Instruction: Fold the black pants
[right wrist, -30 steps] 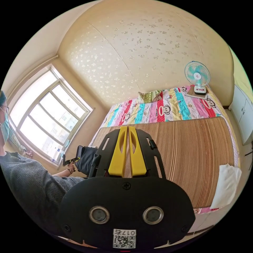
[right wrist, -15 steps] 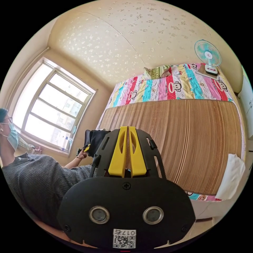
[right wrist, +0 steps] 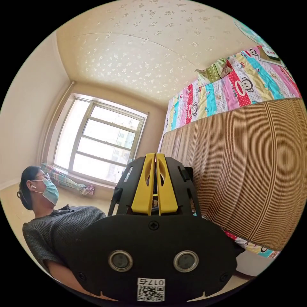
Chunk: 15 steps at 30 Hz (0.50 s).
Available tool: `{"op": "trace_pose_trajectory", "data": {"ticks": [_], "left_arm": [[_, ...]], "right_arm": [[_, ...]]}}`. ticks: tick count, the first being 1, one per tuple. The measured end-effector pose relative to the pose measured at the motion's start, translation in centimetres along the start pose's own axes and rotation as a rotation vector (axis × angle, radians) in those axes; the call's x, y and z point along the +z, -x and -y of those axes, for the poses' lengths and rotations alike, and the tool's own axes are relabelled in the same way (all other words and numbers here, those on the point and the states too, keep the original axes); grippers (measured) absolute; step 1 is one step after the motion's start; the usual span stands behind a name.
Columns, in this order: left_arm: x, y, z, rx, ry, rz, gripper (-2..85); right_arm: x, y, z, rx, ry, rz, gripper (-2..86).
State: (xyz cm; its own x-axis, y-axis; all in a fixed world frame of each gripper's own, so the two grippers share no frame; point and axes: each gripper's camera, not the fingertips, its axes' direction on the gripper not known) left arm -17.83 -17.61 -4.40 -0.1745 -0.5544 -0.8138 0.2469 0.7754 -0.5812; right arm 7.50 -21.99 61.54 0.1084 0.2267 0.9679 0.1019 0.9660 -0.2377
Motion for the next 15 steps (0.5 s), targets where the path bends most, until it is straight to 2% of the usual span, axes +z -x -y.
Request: {"op": "trace_pose_trajectory", "data": {"ticks": [1,2,3,4,5,8,9,13,15], "left_arm": [[-0.6,-0.9,0.2,0.014,-0.069,-0.03,2.1],[-2.5,-1.8,0.3,0.008,-0.232,-0.092,0.6],[-4.6,-2.1,0.3,-0.038,-0.374,-0.099,0.4],[-5.7,-2.1,0.3,-0.079,-0.428,-0.073,0.3],[-7.5,-1.7,0.3,-0.194,-0.489,0.047,0.8],[-11.3,-1.2,0.5,-0.498,-0.566,0.571,10.7],[-12.9,-0.5,0.4,-0.591,-0.621,0.648,12.6],[-16.4,4.4,0.8,-0.666,-0.7,0.545,8.8],[-16.2,10.5,2.6,-0.745,-0.588,0.383,10.4]], "right_arm": [[-0.4,-0.2,-0.1,-0.011,-0.001,0.017,0.6],[-1.0,-0.5,-0.4,-0.019,-0.002,0.022,0.6],[-1.3,-0.6,-0.6,-0.021,-0.001,0.02,0.6],[-1.9,-1.1,-1.0,-0.022,0.006,0.011,0.6],[-2.7,-1.9,-1.6,-0.015,0.014,-0.004,0.5],[-4.6,-4.5,-3.5,0.027,0.015,-0.034,0.4],[-5.0,-5.0,-3.9,0.038,0.011,-0.032,0.4],[-7.9,-8.1,-7.1,0.079,-0.029,0.023,0.4],[-9.0,-9.1,-8.4,0.09,-0.039,0.019,0.4]]}}
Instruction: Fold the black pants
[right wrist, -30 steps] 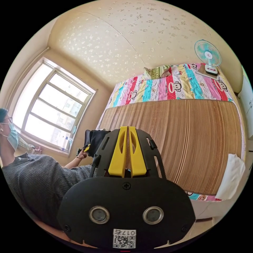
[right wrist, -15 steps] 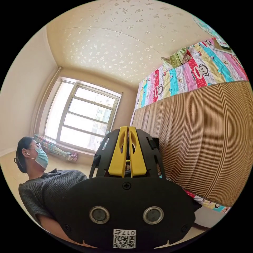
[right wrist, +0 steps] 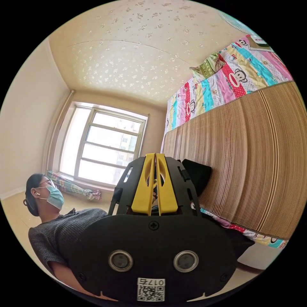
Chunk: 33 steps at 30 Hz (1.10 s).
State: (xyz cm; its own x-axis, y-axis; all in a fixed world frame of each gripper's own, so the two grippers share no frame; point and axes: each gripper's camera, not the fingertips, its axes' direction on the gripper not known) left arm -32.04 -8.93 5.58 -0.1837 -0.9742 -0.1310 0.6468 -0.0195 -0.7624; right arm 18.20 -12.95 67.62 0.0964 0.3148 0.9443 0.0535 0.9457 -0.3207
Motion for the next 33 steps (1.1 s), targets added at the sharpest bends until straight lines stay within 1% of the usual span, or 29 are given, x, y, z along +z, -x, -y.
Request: {"op": "trace_pose_trajectory", "data": {"ticks": [2,5,7,9,11,13,14,15,17,19,21,23,24,26,28,31,33], "left_arm": [[3.5,1.1,1.9,-0.012,0.119,-0.107,13.2],[4.5,0.3,3.1,-0.013,0.11,-0.126,12.6],[5.4,-0.7,4.1,0.009,0.155,-0.137,12.2],[7.3,-1.9,5.7,0.04,0.286,-0.186,10.1],[8.0,-2.8,7.0,0.069,0.368,-0.222,8.0],[8.7,-4.3,8.1,0.147,0.445,-0.333,5.9],[9.2,-5.0,8.4,0.181,0.473,-0.436,5.0],[10.1,-5.1,8.5,0.171,0.486,-0.536,4.5],[11.1,-5.6,8.2,0.14,0.474,-0.603,4.1],[10.8,-6.7,7.9,0.144,0.419,-0.548,4.1],[9.6,-8.0,7.4,0.095,0.288,-0.385,4.1],[9.4,-8.6,6.4,0.009,0.191,-0.296,4.3],[10.0,-9.0,5.5,-0.044,0.142,-0.294,4.7],[11.4,-9.6,4.2,-0.085,0.1,-0.337,5.0],[12.8,-9.9,3.4,-0.113,0.089,-0.367,5.1],[14.9,-11.1,4.0,-0.06,0.111,-0.305,5.6],[16.8,-12.0,5.7,0.0,0.157,-0.273,7.0]], "right_arm": [[-1.3,-1.3,-1.3,0.019,-0.009,-0.005,0.4],[-2.7,-2.6,-2.9,0.03,-0.017,0.009,0.4],[-3.3,-3.2,-3.7,0.032,-0.019,0.007,0.3],[-3.6,-4.0,-4.6,0.041,-0.012,0.0,0.3],[-3.3,-5.1,-5.4,0.053,0.018,0.008,0.3],[-2.6,-6.0,-5.8,0.06,0.062,0.016,0.3],[-2.0,-6.4,-6.0,0.063,0.099,0.013,0.3],[-1.6,-6.6,-6.1,0.064,0.119,0.01,0.3],[0.0,-6.9,-6.4,0.054,0.2,-0.009,0.3],[1.1,-6.8,-6.7,0.032,0.256,-0.021,0.4],[1.9,-6.4,-7.1,0.002,0.301,-0.039,0.4],[2.3,-6.5,-7.9,-0.023,0.342,-0.072,0.4],[2.3,-6.6,-8.1,-0.025,0.35,-0.079,0.4],[1.8,-7.7,-8.7,-0.018,0.364,-0.093,0.4],[1.1,-8.8,-9.2,-0.005,0.357,-0.082,0.4],[-0.3,-10.4,-10.1,0.014,0.335,-0.044,0.4],[-1.0,-11.3,-10.6,0.026,0.328,-0.033,0.4]]}}
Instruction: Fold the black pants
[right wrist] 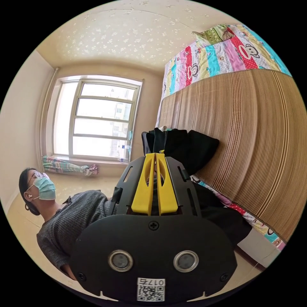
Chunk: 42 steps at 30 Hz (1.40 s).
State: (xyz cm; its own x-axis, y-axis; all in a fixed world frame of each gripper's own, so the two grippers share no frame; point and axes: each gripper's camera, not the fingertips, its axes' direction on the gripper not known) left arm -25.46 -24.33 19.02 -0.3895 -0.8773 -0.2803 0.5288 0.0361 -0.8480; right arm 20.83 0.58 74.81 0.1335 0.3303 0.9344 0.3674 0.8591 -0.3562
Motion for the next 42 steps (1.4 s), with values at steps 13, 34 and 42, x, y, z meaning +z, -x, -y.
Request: {"op": "trace_pose_trajectory", "data": {"ticks": [13,34,42], "left_arm": [[9.7,7.4,15.6,-0.021,0.36,0.014,11.3],[23.4,16.4,4.1,0.339,0.782,-0.949,-0.5],[18.1,23.7,0.9,0.558,0.679,-0.957,-0.7]], "right_arm": [[-1.5,-4.0,-1.3,0.029,0.001,0.034,0.6],[15.8,-17.0,9.9,0.15,0.317,0.078,13.2],[17.9,-22.1,9.6,0.331,0.315,0.321,7.4]]}}
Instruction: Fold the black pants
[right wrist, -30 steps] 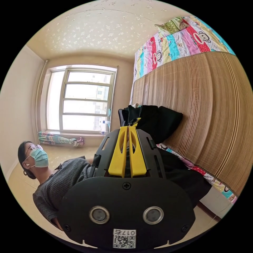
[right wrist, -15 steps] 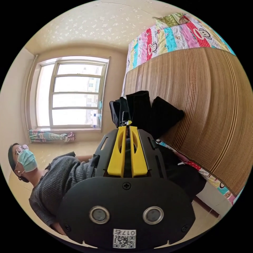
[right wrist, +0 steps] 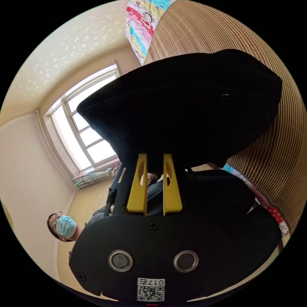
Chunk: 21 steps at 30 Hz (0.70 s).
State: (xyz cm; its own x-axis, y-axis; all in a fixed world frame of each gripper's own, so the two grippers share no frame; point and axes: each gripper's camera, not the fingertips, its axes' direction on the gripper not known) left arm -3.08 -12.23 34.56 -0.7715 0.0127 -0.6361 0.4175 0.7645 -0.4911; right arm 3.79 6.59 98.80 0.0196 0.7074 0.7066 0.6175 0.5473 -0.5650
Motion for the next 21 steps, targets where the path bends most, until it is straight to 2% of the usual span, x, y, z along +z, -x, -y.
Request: {"op": "trace_pose_trajectory", "data": {"ticks": [5,7,9,12,14,16,20,21], "left_arm": [[-1.8,-8.4,-2.6,0.396,0.036,-0.058,-0.8],[-1.7,-11.4,-3.1,0.538,0.023,-0.133,-0.8],[-0.2,-14.9,-3.6,0.718,0.031,-0.291,-0.8],[2.3,-18.7,-4.5,0.872,0.084,-0.486,-0.8],[3.7,-21.0,-5.4,0.941,0.127,-0.571,-0.8],[4.8,-23.2,-6.7,0.994,0.156,-0.63,-0.8],[6.4,-26.9,-11.0,1.067,0.161,-0.851,-0.8],[6.7,-28.1,-12.3,1.095,0.166,-0.925,-0.8]], "right_arm": [[-2.3,4.2,-3.0,-0.16,0.021,0.002,8.5],[-2.6,5.0,-4.0,-0.141,0.02,-0.08,10.9],[-2.3,5.2,-4.7,-0.091,0.031,-0.134,14.6],[-2.0,7.2,-5.8,-0.193,-0.024,-0.015,19.6],[-2.5,10.0,-6.7,-0.327,-0.125,0.182,21.6],[-2.7,12.6,-7.1,-0.404,-0.179,0.216,22.3],[-0.9,19.5,-7.3,-0.5,-0.196,-0.116,23.5],[-0.3,20.4,-7.4,-0.526,-0.192,-0.14,23.7]]}}
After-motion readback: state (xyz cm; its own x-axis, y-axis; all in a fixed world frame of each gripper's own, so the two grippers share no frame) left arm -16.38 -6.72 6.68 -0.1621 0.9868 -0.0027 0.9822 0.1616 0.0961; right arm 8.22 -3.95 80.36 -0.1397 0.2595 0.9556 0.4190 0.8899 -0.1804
